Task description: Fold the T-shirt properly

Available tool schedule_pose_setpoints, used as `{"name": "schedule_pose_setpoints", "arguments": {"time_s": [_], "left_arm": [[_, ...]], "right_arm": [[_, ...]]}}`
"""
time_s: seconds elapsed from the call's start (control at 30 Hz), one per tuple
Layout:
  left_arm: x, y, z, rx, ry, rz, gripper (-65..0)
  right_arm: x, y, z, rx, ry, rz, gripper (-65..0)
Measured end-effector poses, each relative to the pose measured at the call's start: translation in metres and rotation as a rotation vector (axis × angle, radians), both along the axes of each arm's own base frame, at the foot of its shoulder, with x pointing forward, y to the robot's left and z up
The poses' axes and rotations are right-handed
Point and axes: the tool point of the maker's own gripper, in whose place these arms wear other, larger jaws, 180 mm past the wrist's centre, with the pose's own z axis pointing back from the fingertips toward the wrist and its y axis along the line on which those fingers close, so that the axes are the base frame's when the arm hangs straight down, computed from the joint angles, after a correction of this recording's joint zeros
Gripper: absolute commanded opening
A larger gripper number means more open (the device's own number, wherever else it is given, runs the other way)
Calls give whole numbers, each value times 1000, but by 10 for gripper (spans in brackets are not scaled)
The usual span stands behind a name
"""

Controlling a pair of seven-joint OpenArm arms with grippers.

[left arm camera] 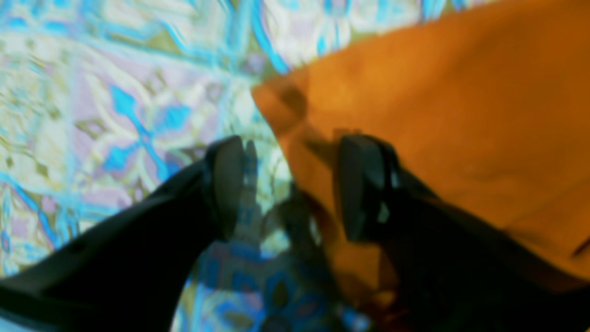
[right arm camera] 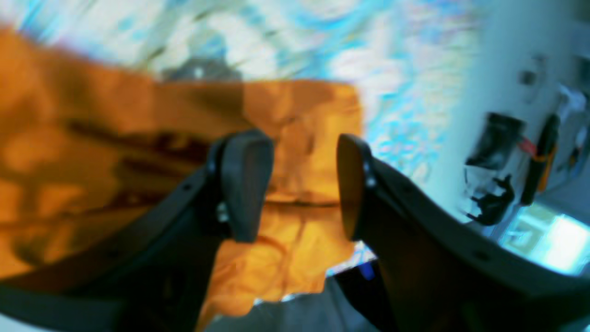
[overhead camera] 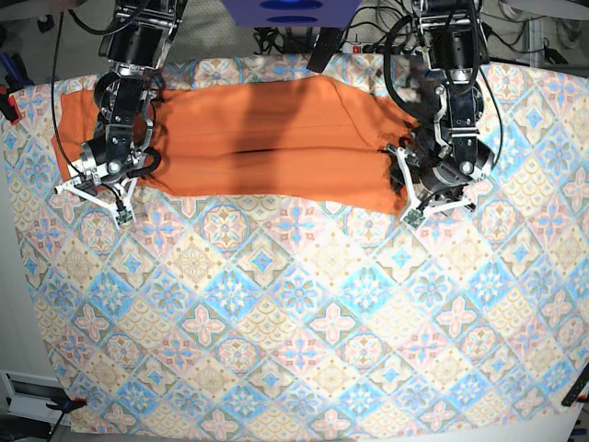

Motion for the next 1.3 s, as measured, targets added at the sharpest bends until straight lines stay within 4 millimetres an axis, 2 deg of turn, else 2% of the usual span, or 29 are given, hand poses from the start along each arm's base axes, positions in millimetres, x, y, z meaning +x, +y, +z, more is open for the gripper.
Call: {"name": "schedule_pose_setpoints", "arguments": {"time_s": [0.2, 0.27, 0.37, 0.4, 0.47, 0.53, 0.57, 0.67, 0.73, 0.83, 1.03, 1.17, 1.3], "left_arm": [[0, -24, -1, -4, 14, -78, -326], [0, -23, -2, -1, 14, -70, -326], [0, -21, -1, 4, 16, -70, -325], [1, -21, -1, 4, 15, -70, -324], [1, -21, -1, 9, 15, -70, -323], [1, -21, -1, 8, 15, -71, -323], [1, -21, -1, 8, 14, -71, -323], [1, -21, -1, 8, 14, -70, -323], [1, -21, -1, 8, 16, -70, -323], [0, -21, -2, 8, 18, -70, -324], [-1, -21, -2, 7, 17, -71, -323], [-1, -21, -2, 7, 17, -71, -323], [0, -21, -2, 7, 16, -71, -323]], "right_arm": [[6, 7, 1, 0, -6, 27, -387], [4, 7, 0, 0, -1, 26, -387], [-8, 0, 5, -31, 49, -19, -387], [-7, -1, 13, -39, 33, -25, -387], [4, 2, 42, -79, -46, -1, -387], [14, 18, 70, -111, -129, 67, -384], [14, 27, 73, -117, -127, 96, -384], [6, 58, 57, -79, -34, 142, -384], [14, 71, 57, -73, -31, 178, -384], [23, 78, 63, -84, -52, 189, -384], [9, 89, 47, -54, 16, 180, -384], [3, 94, 27, -30, 69, 193, -384], [-5, 112, -6, 100, 121, 211, -385]]}}
